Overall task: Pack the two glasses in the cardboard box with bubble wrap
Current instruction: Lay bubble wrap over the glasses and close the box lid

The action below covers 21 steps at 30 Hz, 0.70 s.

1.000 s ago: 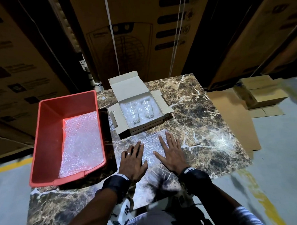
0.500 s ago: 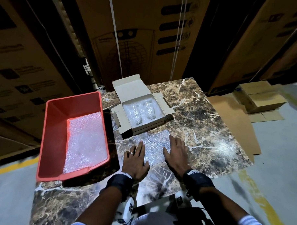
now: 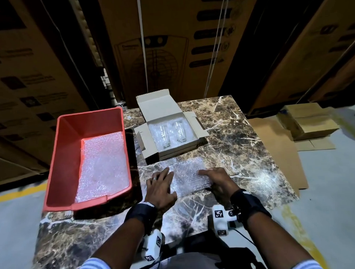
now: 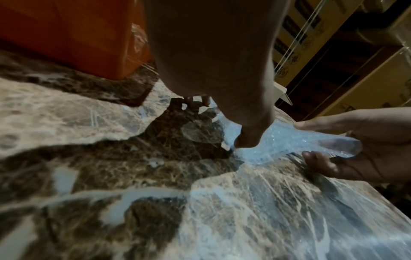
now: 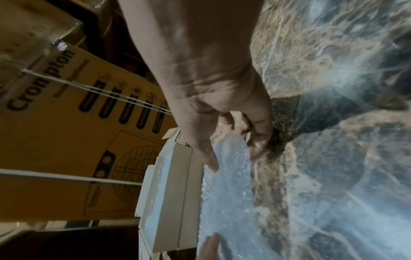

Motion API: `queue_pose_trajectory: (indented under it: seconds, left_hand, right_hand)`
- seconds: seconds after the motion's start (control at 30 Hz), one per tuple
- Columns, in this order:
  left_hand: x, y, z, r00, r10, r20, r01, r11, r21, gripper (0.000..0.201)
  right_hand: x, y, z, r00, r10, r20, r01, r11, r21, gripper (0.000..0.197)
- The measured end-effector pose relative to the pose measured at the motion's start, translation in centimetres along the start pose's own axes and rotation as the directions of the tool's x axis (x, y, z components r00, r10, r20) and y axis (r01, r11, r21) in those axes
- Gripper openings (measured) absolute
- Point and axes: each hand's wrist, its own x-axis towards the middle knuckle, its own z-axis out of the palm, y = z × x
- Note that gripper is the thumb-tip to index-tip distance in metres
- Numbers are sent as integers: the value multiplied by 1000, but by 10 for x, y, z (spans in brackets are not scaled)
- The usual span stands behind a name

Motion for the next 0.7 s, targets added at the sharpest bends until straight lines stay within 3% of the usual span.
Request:
queue_pose_trajectory:
  seconds: [0.07, 0.2, 0.27, 0.3, 0.4, 0.57, 0.7]
  left_hand:
    - [1, 0, 1, 1000, -5, -10, 4, 1000, -23, 87]
    - [3, 1, -2, 997, -55, -49, 47, 988, -147, 88]
    - [3, 4, 0, 988, -102, -112, 58, 938, -342, 85]
    - [5, 5, 2, 980, -129, -153, 35, 863, -504, 80]
    - [12, 13, 0, 947, -245, -208, -39, 557, -830, 58]
    - [23, 33, -30, 929, -370, -10, 20, 75, -997, 33]
    - [38, 43, -44, 942, -286, 177, 134, -165, -977, 39]
  right_hand:
    - [0, -10, -4, 998, 18, 54, -18, 1000, -6, 35]
    - [5, -24, -7, 987, 3, 163, 22, 988, -151, 48]
    - [-1, -37, -8, 968, -110, 224, 161, 961, -226, 26]
    - [-5, -45, -9, 952, -160, 261, 228, 939, -258, 16]
    - [-8, -70, -17, 911, -262, 317, 368, 865, -341, 28]
    - [-4, -111, -32, 879, -293, 375, 411, 866, -286, 26]
    - [7, -135, -33, 860, -305, 409, 410, 890, -200, 35]
